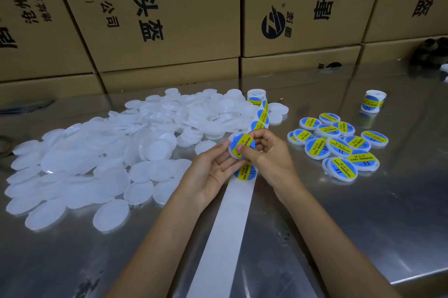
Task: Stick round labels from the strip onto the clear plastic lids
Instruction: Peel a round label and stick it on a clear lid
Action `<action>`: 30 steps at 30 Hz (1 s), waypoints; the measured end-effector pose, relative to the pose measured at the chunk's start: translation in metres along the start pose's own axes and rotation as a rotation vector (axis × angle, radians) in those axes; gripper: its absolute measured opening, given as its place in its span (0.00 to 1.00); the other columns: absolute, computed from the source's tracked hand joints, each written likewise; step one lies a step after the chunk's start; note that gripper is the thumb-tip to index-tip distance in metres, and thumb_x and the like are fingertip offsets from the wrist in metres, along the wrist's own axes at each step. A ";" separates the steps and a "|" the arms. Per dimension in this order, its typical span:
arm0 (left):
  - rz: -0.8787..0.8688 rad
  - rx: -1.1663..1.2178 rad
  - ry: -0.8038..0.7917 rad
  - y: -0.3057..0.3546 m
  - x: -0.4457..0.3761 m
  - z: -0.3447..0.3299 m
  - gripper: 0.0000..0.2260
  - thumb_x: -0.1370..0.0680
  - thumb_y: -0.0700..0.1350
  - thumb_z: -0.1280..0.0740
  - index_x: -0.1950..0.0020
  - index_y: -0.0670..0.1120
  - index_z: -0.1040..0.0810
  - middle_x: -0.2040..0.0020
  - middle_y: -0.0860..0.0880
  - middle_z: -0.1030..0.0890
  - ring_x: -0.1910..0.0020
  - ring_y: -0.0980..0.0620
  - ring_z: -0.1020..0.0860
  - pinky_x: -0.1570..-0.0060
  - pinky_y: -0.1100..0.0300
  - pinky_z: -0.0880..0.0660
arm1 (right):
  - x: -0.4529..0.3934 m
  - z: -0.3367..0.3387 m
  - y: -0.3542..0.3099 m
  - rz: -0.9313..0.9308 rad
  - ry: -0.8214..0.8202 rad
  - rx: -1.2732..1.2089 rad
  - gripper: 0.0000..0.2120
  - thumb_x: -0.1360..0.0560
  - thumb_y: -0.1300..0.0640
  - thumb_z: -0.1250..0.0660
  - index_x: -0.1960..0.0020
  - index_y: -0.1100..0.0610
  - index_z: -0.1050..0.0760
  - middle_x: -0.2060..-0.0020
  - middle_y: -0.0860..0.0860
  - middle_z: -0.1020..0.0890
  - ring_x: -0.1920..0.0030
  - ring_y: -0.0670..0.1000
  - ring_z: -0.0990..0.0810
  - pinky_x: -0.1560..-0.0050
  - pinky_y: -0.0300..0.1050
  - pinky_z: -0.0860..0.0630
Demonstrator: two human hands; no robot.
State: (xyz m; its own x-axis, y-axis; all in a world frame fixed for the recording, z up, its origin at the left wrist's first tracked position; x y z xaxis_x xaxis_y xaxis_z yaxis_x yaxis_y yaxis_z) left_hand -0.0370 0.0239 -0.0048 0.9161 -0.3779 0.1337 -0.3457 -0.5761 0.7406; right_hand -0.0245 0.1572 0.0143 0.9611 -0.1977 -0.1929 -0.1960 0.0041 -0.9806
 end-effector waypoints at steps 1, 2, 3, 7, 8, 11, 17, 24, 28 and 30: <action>0.000 0.004 0.001 0.000 0.001 0.000 0.15 0.18 0.41 0.37 0.34 0.34 0.24 0.39 0.36 0.18 0.39 0.41 0.18 0.43 0.52 0.19 | 0.000 0.000 0.000 0.001 0.005 -0.002 0.10 0.29 0.68 0.26 0.52 0.60 0.23 0.61 0.55 0.21 0.64 0.45 0.27 0.62 0.35 0.25; -0.001 0.007 0.003 0.000 0.001 -0.001 0.15 0.18 0.41 0.36 0.34 0.34 0.23 0.40 0.36 0.18 0.39 0.41 0.18 0.44 0.52 0.19 | 0.001 0.000 0.000 0.003 0.010 -0.002 0.10 0.29 0.68 0.26 0.52 0.59 0.23 0.61 0.55 0.21 0.64 0.45 0.26 0.61 0.35 0.24; -0.001 0.008 0.004 0.000 0.002 -0.001 0.15 0.18 0.41 0.36 0.35 0.34 0.23 0.40 0.36 0.18 0.40 0.42 0.18 0.45 0.52 0.18 | 0.001 -0.001 0.001 0.006 0.015 0.001 0.10 0.29 0.67 0.25 0.52 0.59 0.23 0.60 0.55 0.21 0.62 0.46 0.26 0.60 0.36 0.24; 0.000 0.002 0.009 0.000 0.003 -0.003 0.14 0.18 0.41 0.37 0.36 0.34 0.23 0.41 0.36 0.17 0.41 0.42 0.17 0.45 0.53 0.18 | 0.001 -0.001 0.001 0.021 0.033 0.026 0.09 0.29 0.67 0.26 0.52 0.60 0.23 0.59 0.56 0.21 0.60 0.49 0.26 0.56 0.42 0.24; 0.000 0.003 0.010 0.000 0.003 -0.004 0.14 0.18 0.41 0.36 0.36 0.34 0.23 0.41 0.36 0.17 0.41 0.42 0.17 0.45 0.53 0.18 | 0.001 -0.001 0.001 0.024 0.035 0.030 0.09 0.29 0.67 0.26 0.53 0.59 0.24 0.60 0.55 0.21 0.60 0.49 0.26 0.56 0.42 0.24; 0.000 -0.001 0.013 0.000 0.004 -0.005 0.13 0.18 0.40 0.36 0.37 0.34 0.22 0.41 0.36 0.17 0.42 0.42 0.17 0.46 0.53 0.18 | 0.000 -0.001 0.002 0.039 0.038 0.038 0.10 0.29 0.67 0.26 0.54 0.57 0.24 0.61 0.53 0.21 0.61 0.47 0.26 0.59 0.38 0.25; -0.011 -0.023 0.030 0.000 0.004 -0.006 0.12 0.18 0.41 0.37 0.39 0.35 0.21 0.43 0.37 0.16 0.44 0.44 0.16 0.47 0.55 0.18 | 0.001 0.000 0.004 0.116 0.080 0.182 0.11 0.29 0.61 0.25 0.57 0.50 0.25 0.64 0.49 0.22 0.65 0.43 0.29 0.61 0.39 0.27; 0.005 0.034 0.055 -0.001 0.003 -0.004 0.11 0.18 0.41 0.36 0.44 0.36 0.18 0.45 0.37 0.15 0.47 0.44 0.15 0.54 0.55 0.17 | 0.005 0.001 -0.002 0.295 0.150 0.409 0.15 0.30 0.57 0.23 0.48 0.52 0.25 0.52 0.42 0.28 0.48 0.48 0.27 0.51 0.36 0.31; 0.004 0.081 0.048 0.001 0.002 -0.003 0.11 0.20 0.40 0.35 0.50 0.36 0.14 0.45 0.36 0.16 0.47 0.42 0.15 0.54 0.53 0.16 | 0.004 0.003 0.000 0.239 0.130 0.320 0.24 0.32 0.51 0.22 0.40 0.49 0.29 0.52 0.45 0.26 0.52 0.44 0.28 0.53 0.32 0.31; -0.001 0.095 0.041 0.002 0.002 -0.003 0.10 0.23 0.40 0.33 0.53 0.37 0.13 0.46 0.36 0.15 0.48 0.43 0.15 0.56 0.53 0.17 | 0.004 0.000 0.003 0.221 0.084 0.344 0.22 0.32 0.45 0.22 0.43 0.48 0.27 0.53 0.43 0.24 0.55 0.41 0.27 0.57 0.29 0.32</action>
State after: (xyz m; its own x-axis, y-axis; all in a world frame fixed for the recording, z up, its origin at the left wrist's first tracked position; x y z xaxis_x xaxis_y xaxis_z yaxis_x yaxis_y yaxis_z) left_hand -0.0349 0.0247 -0.0010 0.9234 -0.3483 0.1611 -0.3605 -0.6434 0.6753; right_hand -0.0208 0.1569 0.0109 0.8812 -0.2351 -0.4103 -0.3054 0.3795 -0.8733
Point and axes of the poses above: each hand's wrist, its own x-axis away from the middle knuckle, its own z-axis out of the back of the hand, y = z × x, the point moved 4 cm from there along -x, towards the middle knuckle
